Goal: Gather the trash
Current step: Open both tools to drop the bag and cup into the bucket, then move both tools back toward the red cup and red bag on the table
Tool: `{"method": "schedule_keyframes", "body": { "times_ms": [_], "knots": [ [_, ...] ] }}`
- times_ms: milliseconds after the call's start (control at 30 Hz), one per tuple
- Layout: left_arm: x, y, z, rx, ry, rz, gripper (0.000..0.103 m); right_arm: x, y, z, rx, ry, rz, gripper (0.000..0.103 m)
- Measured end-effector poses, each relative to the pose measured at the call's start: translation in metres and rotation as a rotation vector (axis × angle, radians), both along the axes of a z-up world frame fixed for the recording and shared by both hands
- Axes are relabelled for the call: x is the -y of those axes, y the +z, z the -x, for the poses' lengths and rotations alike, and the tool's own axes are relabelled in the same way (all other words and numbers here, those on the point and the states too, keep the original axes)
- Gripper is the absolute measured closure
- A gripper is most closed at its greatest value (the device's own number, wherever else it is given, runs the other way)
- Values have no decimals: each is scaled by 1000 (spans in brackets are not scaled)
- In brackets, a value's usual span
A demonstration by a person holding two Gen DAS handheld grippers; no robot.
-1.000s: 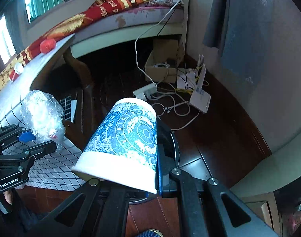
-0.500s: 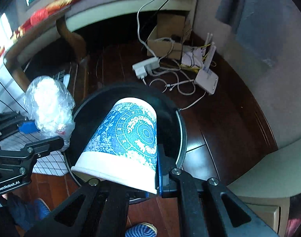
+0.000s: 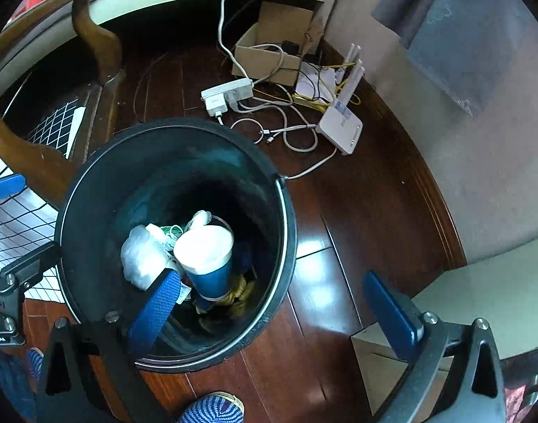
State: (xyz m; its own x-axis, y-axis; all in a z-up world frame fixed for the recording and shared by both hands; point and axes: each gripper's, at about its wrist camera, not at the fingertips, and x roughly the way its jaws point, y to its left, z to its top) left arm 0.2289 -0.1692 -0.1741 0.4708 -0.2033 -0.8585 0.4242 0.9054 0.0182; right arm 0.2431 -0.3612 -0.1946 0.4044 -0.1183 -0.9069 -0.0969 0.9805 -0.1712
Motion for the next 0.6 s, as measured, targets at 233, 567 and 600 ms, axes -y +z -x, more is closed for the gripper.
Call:
{"method": "schedule_keyframes", "body": {
  "times_ms": [233,567,600],
  "knots": [
    [-4,9,4,25,18,10,6,-4,8,-4,27,4,13,0],
    [-9,27,11,79,43,4,4,-11,28,3,84,14,19,0],
    [-9,29,12,81,45,4,4,-11,31,4,90,14,19,0]
  ]
}}
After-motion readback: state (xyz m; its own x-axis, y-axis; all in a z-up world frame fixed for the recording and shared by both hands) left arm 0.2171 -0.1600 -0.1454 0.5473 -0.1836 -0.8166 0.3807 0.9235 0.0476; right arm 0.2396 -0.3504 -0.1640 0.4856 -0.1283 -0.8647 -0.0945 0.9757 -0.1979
